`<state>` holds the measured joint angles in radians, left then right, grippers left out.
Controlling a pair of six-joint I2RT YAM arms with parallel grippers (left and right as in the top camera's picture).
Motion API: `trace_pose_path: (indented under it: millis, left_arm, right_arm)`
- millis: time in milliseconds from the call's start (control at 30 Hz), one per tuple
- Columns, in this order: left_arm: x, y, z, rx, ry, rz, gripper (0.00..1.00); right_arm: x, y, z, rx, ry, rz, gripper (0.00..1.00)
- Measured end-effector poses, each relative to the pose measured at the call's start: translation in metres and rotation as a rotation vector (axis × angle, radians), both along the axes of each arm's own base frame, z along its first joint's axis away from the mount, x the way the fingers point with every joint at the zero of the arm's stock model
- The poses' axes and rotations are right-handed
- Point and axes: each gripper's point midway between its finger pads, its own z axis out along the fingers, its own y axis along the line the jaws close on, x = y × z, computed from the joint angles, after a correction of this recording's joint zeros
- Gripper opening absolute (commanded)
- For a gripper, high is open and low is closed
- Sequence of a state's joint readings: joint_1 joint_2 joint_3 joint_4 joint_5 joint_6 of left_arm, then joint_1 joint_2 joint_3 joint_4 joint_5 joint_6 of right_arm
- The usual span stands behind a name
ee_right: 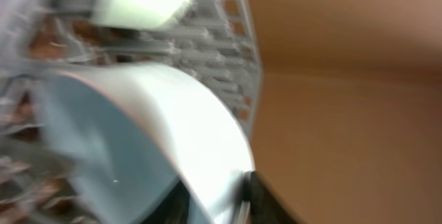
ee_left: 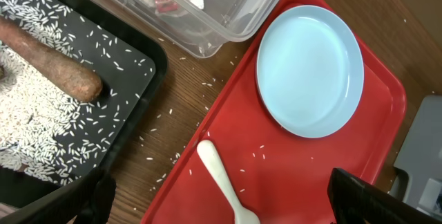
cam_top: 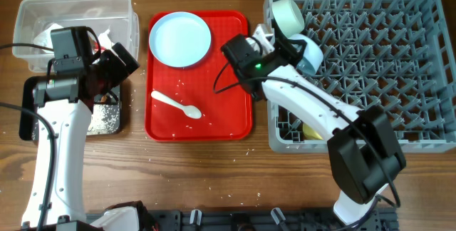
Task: Sort waste into correct bins and load items into the dishwasher rack
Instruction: 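Lift the blue bowl and set it in the dish rack, then grasp the edge of the white plate with the right gripper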
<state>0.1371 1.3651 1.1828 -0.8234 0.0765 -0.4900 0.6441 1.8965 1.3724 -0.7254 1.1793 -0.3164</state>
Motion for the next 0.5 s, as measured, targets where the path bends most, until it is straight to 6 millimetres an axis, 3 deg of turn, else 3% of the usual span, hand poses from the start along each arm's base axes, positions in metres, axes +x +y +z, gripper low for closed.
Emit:
trace_pose_path:
  millis: [67,167,200,367,433,500]
  left_arm:
    - [0.000,0.000,0.000,0.000,0.000,0.000,1.00]
    - [0.000,0.000,0.000,0.000,0.000,0.000,1.00]
    - [0.000,0.000,0.000,0.000,0.000,0.000,1.00]
    - [0.000,0.000,0.000,0.000,0.000,0.000,1.00]
    - [0.000,0.000,0.000,0.000,0.000,0.000,1.00]
    - [0.000,0.000,0.000,0.000,0.000,0.000,1.00]
  right_arm:
    - [-0.002,0.011,-0.011,0.044,0.038,0.033,0.54]
    - [-0.006,0.025,-0.025,0.096,0.094,0.077,0.93]
    - [-0.007,0.033,-0.030,0.126,0.114,0.097,1.00]
    - [0.010,0.057,-0.021,0.266,0.010,0.140,1.00]
    - [0.020,0.076,0.007,0.431,-0.096,0.196,1.00]
    - [0.018,0.105,0.056,0.714,-0.193,0.295,1.00]
